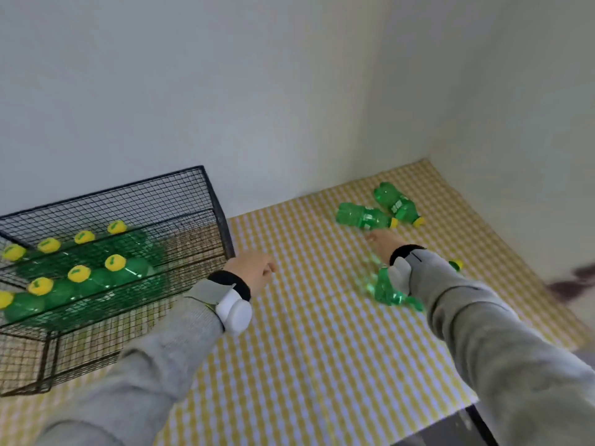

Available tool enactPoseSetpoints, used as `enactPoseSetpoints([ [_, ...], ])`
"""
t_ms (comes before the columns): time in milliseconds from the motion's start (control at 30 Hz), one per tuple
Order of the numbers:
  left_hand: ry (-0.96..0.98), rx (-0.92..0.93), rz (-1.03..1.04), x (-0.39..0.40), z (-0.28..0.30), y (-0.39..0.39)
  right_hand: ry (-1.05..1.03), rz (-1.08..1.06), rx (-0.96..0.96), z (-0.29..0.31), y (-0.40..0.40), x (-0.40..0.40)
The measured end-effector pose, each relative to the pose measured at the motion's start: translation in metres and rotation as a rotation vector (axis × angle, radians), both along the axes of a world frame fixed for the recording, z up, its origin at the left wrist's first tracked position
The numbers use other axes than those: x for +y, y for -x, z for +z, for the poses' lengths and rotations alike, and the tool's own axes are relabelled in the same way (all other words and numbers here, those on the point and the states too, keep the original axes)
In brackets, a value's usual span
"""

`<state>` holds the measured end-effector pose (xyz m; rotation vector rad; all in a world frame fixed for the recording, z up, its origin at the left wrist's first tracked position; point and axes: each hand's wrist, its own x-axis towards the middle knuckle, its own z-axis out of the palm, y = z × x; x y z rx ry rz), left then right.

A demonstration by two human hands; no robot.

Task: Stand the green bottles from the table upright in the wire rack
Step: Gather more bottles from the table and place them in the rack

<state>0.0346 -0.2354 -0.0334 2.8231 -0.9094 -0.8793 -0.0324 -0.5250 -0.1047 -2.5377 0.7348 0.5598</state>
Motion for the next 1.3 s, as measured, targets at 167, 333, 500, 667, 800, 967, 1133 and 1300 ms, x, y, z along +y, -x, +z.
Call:
enactPoseSetpoints([
  [167,-0.058,0.19,-0.085,-0.098,-0.039,0.037,-0.097,-0.157,0.002,-0.021,0.038,-0.084],
  [333,-0.084,0.3,-0.151,-0.163,-0.079,0.076,-0.187,-0.145,-0.039,-0.041,0.044,-0.117],
  [500,-0.115,0.34,-0.117,-0.185,-0.094,0.097,-0.304,-0.049,-0.061,-0.053,0.031,-0.117],
  [667,-0.119,0.345,-0.14,-0.191,-0.097,0.1,-0.384,0.01,-0.076,-0.058,0.018,-0.112],
  [800,-0.169,0.385,-0.118,-0.203,-0.097,0.099,-0.432,-0.083,-0.18,-0.049,0.017,-0.143],
  [967,-0.05,0.185,-0.066,-0.226,-0.097,0.093,-0.402,-0.202,-0.313,-0.026,0.028,-0.186],
  [1133,0.179,-0.178,-0.005,-0.28,-0.094,0.031,-0.343,-0.24,-0.391,-0.015,0.052,-0.21],
  [1300,-0.029,-0.227,-0.261,-0.324,-0.108,-0.027,-0.319,-0.266,-0.461,-0.01,0.068,-0.21],
])
